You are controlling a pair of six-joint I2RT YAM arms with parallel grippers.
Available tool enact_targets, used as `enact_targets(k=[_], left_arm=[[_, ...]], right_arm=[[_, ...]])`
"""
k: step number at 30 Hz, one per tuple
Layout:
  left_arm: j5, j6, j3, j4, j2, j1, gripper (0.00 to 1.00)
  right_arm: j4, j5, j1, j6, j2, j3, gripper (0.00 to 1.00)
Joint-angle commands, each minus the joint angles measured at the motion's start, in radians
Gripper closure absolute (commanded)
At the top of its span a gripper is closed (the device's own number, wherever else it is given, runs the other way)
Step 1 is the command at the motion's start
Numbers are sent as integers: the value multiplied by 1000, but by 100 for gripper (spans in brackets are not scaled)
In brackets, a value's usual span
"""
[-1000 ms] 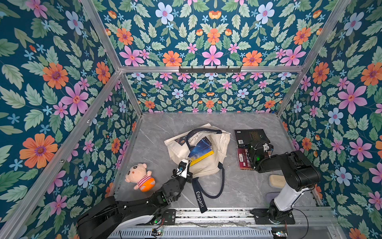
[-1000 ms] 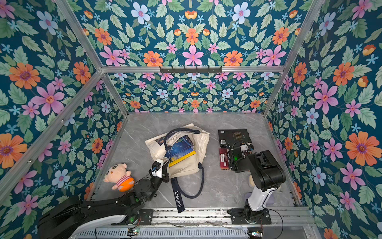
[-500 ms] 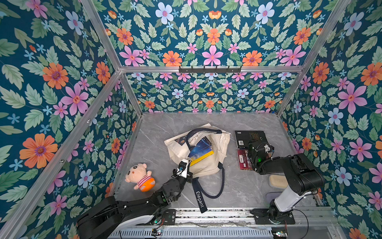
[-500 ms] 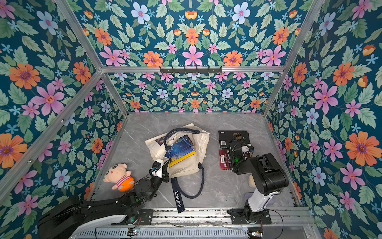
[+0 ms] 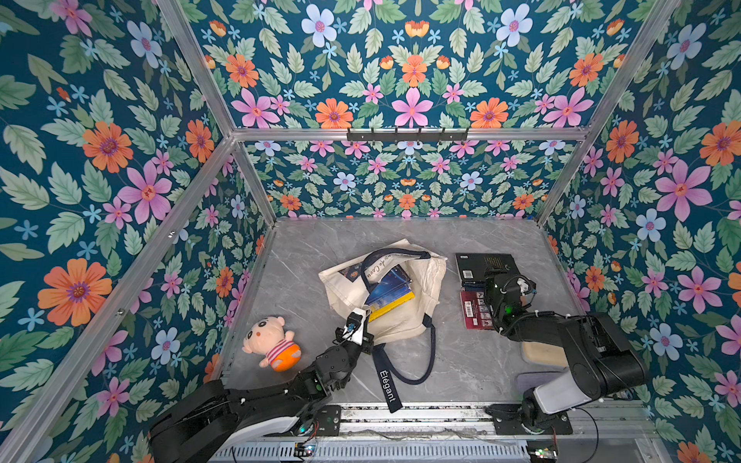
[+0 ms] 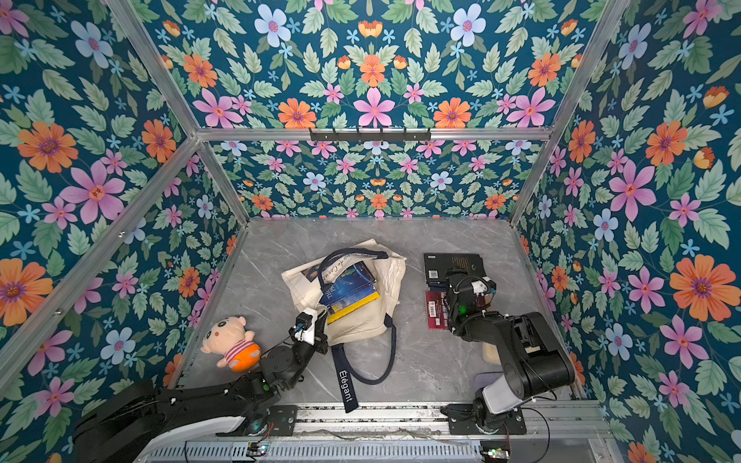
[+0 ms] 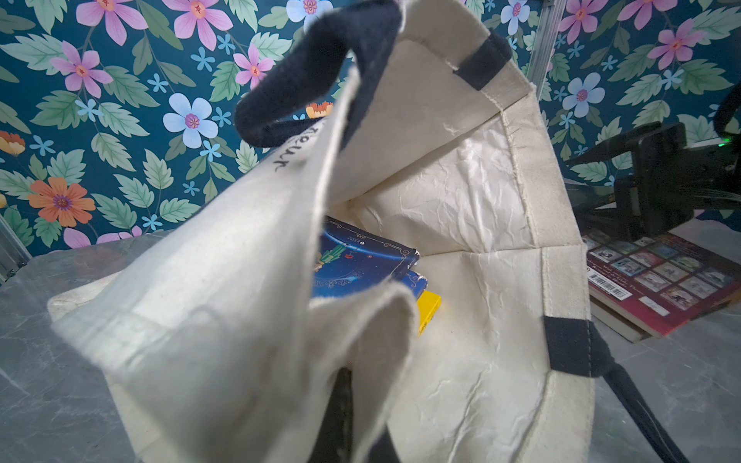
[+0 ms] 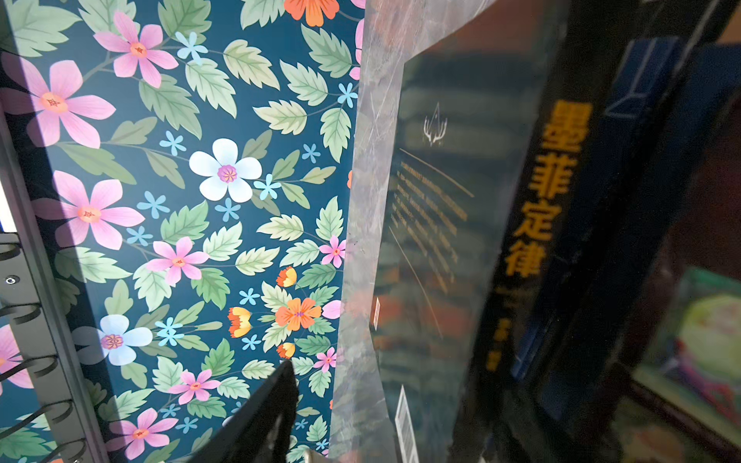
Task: Take out the books from the canvas bag
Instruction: Place the book on the book.
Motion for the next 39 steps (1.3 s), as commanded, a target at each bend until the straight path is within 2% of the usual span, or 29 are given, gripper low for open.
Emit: enact_targets(k=[1, 7, 16, 25, 28, 36, 39], left_arm=[[4, -1, 9, 29, -4, 1, 100], [6, 0, 11, 29, -3, 1, 100], [7, 0, 12, 27, -4, 1, 100], [7, -1, 12, 26, -4, 2, 100], [7, 0, 12, 24, -5, 2, 100], [10, -1, 12, 23, -8, 1, 100], [11, 0, 15, 24, -2, 1, 100]], right_arm=[[33, -28, -1, 35, 1, -3, 26], [13, -51, 0, 40, -49, -16, 15], [-151, -26, 0, 18, -163, -22, 7], [-90, -60, -14, -10, -71, 25, 5], [-84, -69, -15, -1, -45, 44, 1], [-313, -29, -13, 7, -190, 38, 1], [-529, -8, -15, 23, -255, 84, 1]])
